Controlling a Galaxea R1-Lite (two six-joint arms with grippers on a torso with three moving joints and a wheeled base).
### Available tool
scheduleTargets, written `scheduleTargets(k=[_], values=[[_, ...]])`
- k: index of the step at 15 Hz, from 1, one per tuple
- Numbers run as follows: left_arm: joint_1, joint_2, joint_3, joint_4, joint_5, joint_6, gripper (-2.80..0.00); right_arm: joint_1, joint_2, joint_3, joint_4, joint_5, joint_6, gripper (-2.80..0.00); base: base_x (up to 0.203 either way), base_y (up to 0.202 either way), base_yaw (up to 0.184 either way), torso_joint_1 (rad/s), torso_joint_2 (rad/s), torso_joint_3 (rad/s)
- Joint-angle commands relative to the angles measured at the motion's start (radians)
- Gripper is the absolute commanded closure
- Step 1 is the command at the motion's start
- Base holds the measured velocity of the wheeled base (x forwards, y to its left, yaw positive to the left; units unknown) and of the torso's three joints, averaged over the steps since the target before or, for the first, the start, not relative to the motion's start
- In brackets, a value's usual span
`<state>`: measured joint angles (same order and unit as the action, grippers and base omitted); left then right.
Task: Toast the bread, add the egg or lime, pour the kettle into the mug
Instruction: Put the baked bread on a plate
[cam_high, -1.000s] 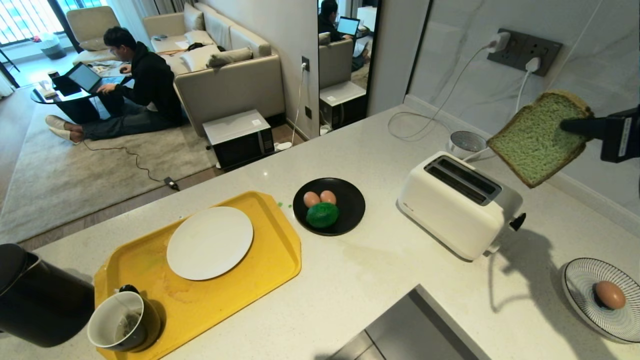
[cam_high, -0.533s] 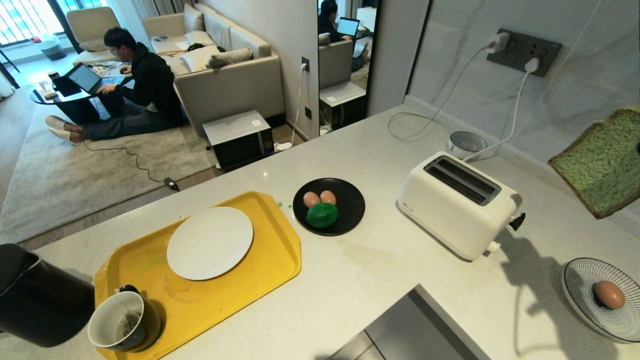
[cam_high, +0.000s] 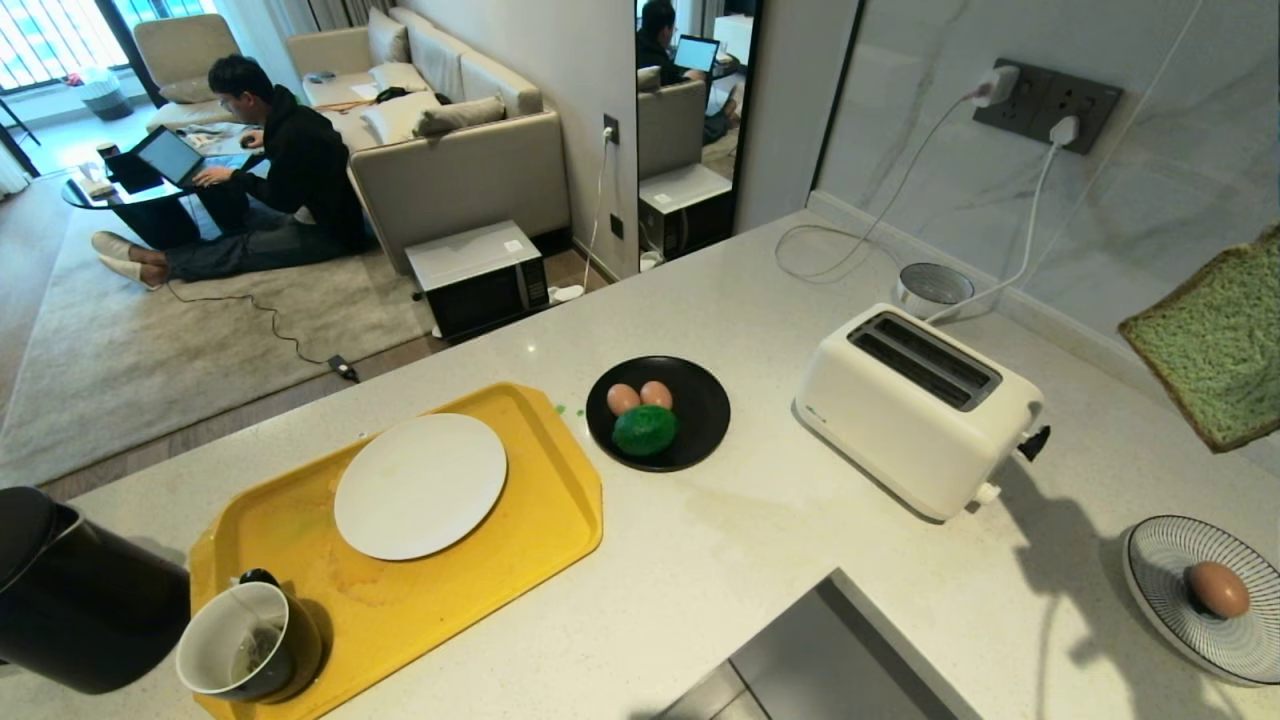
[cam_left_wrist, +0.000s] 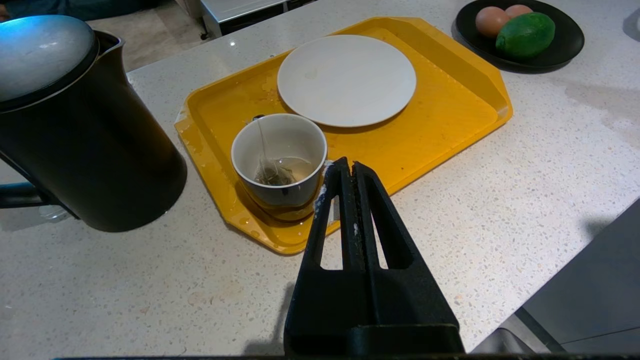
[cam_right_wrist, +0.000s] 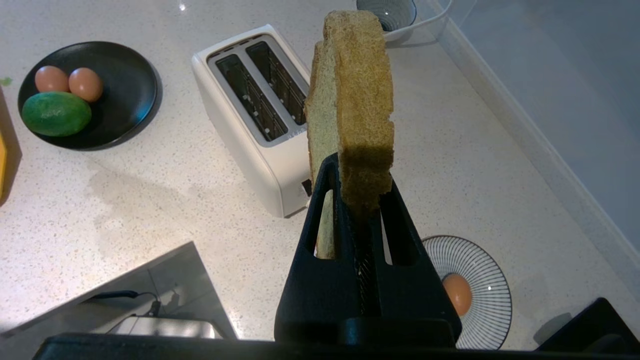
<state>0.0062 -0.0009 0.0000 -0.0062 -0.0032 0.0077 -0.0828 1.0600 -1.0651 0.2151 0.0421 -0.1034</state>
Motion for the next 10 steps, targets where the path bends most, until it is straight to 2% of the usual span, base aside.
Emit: scheduleTargets(k=[1, 4, 10], values=[[0.0, -0.001, 0.0, 0.0, 0.0, 0.0, 0.0, 0.0, -0.002, -0.001, -0.003, -0.002, -0.001, 0.0, 0.0, 0.0, 0.0, 0.0, 0.0, 0.0], [0.001, -0.001, 0.0, -0.001, 0.0, 0.0, 0.0, 0.0, 0.0, -0.005, -0.005, -0.001, -0.002, 0.0, 0.001, -0.002, 0.026, -0.001, 0.0, -0.001], [0.0, -0.001, 0.0, -0.001, 0.0, 0.0, 0.0, 0.001, -0.006, -0.001, -0.003, -0.001, -0.002, 0.0, -0.001, -0.008, 0.165, -0.003, 0.0, 0.004]])
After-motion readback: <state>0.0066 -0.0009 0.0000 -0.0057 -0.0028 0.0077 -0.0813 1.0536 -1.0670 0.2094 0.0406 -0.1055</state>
